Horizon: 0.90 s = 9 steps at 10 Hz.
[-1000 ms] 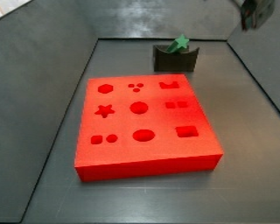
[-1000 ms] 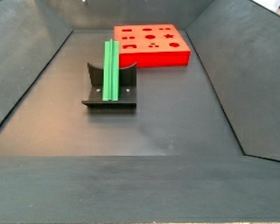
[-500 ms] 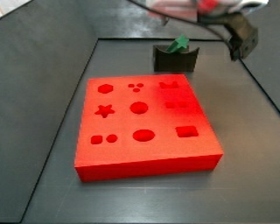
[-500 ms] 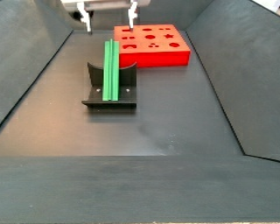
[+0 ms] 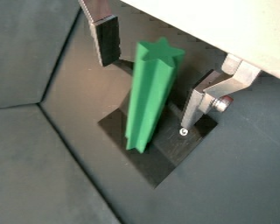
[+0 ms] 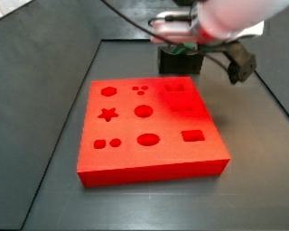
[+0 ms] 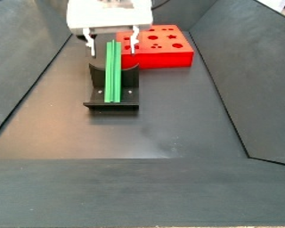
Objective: Pick up the star object. Move up. Place the star object on the fixture. Regrasp the star object. Move to above the board. Insert the star object.
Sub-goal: Regrasp the star object, then move to above the board.
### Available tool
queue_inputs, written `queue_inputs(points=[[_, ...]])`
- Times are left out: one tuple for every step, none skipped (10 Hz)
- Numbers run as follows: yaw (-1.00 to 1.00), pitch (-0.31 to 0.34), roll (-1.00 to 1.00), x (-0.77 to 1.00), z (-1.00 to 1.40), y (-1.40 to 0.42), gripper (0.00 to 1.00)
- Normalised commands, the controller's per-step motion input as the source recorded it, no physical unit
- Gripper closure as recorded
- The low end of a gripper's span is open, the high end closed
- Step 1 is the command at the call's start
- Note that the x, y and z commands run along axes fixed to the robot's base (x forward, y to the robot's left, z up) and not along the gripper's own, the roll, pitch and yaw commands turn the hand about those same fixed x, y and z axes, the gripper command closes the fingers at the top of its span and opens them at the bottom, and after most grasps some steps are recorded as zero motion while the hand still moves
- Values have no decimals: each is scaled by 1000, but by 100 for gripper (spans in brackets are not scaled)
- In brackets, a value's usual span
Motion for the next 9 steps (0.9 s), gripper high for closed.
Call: queue_inputs(points=[[-8, 26, 81, 92, -371, -7, 0], [2, 32, 79, 90, -284, -9, 0], [0, 0, 0, 0, 0, 0, 100], [-312, 377, 33, 47, 1000, 117, 100], [-287, 373, 20, 47, 1000, 115, 100], [-163, 376, -7, 42, 1000, 111, 100], [-36, 381, -38, 37, 1000, 105, 100], [88, 364, -68, 36, 1000, 101, 100], [158, 339, -76, 37, 1000, 98, 100]])
